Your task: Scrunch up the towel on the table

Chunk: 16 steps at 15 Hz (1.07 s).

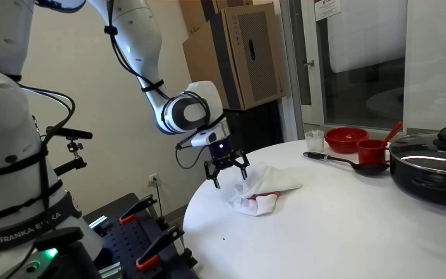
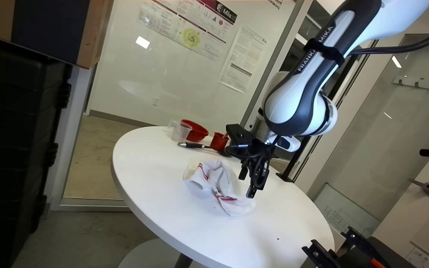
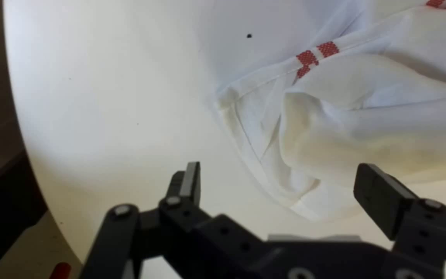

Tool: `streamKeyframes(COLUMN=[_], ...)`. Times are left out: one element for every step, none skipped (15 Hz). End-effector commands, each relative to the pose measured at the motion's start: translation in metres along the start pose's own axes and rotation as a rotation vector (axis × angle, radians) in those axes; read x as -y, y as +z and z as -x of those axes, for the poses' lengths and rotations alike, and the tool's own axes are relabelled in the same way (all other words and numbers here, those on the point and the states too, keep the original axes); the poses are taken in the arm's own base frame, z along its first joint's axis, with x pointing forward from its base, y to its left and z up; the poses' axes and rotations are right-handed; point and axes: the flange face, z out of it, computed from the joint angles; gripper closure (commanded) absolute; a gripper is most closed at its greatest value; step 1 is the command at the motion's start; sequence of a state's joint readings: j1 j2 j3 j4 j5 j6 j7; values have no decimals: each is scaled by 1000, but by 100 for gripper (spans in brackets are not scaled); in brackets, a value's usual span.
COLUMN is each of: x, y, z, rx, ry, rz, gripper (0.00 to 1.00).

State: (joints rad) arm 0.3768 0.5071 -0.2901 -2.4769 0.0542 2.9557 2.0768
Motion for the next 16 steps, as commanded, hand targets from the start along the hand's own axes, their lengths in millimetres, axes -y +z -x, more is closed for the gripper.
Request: streamKeyframes(x=[-18,-22,-25,-28,-28,-28,-26,-24,-25,-25,-24,-23,-23,-24,-24,-24], y=[-30,-39,-47,-54,-63,-71,-81,-56,-64,-71,-75,-77,-77,-77,-76,-76], z=[5,8,11,16,21,24,28,28,32,33,32,31,31,30,30,30], rx=[10,22,18,11,9,1,-2,-10,-9,-3,2,4,4,3,3,2], ry=[-41,-48,-62,-73,-89,-100,-115,-98,-103,-104,-103,-101,-100,-100,-100,-100], rz=[-141,-144,-140,-133,-112,-93,-60,-98,-79,-71,-68,-67,-67,-66,-65,-65], gripper=[0,0,0,0,0,0,0,0,0,0,0,0,0,0,0,0])
